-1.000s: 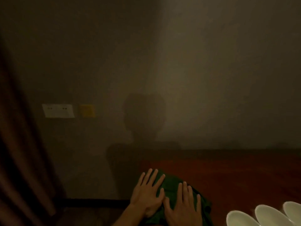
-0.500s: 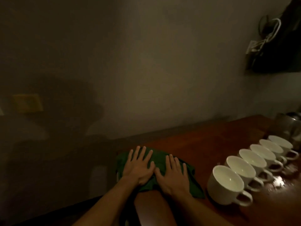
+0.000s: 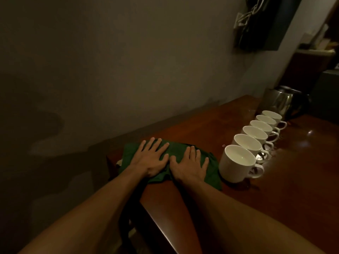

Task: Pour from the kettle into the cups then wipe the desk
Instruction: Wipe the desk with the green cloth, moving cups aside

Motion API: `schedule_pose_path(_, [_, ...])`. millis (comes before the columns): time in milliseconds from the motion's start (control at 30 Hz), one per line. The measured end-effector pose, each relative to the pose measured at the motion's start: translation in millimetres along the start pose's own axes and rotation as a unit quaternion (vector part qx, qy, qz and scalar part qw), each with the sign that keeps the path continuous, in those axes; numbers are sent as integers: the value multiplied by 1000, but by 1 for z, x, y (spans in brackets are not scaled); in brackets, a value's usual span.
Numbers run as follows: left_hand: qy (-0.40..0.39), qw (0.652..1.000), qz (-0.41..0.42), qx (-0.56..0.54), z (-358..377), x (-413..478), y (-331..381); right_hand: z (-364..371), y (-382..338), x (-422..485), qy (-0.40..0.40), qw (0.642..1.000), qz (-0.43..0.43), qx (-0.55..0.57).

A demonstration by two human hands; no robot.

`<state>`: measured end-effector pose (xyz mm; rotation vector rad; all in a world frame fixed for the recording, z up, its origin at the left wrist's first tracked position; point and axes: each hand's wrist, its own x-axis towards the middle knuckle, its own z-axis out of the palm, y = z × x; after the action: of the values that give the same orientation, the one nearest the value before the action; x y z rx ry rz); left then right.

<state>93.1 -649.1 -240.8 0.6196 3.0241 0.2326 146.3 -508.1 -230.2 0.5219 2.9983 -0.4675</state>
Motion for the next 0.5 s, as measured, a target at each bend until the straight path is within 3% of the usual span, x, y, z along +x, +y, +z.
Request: schedule_pose_path(500, [-12, 992, 126, 5, 2, 132, 4, -14, 13, 98, 66, 988, 138, 20])
